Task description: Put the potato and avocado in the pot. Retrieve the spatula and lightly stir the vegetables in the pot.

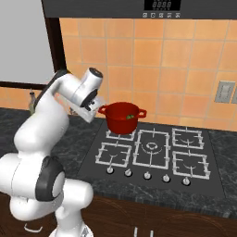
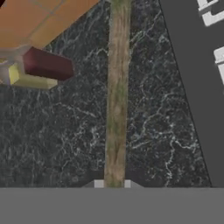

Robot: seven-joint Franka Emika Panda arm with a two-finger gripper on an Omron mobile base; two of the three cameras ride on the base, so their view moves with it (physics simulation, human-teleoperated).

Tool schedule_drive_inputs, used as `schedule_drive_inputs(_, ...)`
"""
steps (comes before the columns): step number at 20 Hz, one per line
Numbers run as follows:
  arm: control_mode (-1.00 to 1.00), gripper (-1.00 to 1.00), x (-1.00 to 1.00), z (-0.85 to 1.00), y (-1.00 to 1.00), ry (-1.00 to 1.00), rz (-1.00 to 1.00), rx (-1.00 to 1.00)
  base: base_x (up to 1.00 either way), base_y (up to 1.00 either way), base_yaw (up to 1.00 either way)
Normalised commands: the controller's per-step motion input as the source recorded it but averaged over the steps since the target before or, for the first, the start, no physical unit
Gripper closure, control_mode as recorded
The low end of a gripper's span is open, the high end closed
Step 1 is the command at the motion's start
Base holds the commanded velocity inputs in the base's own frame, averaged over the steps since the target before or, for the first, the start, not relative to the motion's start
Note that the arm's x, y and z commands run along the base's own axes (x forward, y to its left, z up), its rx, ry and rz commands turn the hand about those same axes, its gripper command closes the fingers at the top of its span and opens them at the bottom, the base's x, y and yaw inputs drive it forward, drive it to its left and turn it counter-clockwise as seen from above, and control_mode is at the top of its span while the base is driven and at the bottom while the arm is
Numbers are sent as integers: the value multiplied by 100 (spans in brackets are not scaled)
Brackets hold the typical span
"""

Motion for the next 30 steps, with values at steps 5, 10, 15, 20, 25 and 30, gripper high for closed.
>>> schedule_drive_inputs(5, -100, 100, 59, 45, -51, 30, -2, 50, 0, 0, 0)
schedule_drive_inputs(10, -100, 100, 71, 10, -5, 11, -17, 38, 0, 0, 0)
schedule_drive_inputs(15, -100, 100, 17, 3, 0, 5, -20, 4, 0, 0, 0)
schedule_drive_inputs(20, -100, 100, 0, 0, 0, 0, 0, 0, 0, 0, 0)
schedule_drive_inputs(25, -100, 100, 0, 0, 0, 0, 0, 0, 0, 0, 0)
schedule_drive_inputs(30, -100, 100, 6, 0, 7, -3, -6, 11, 0, 0, 0)
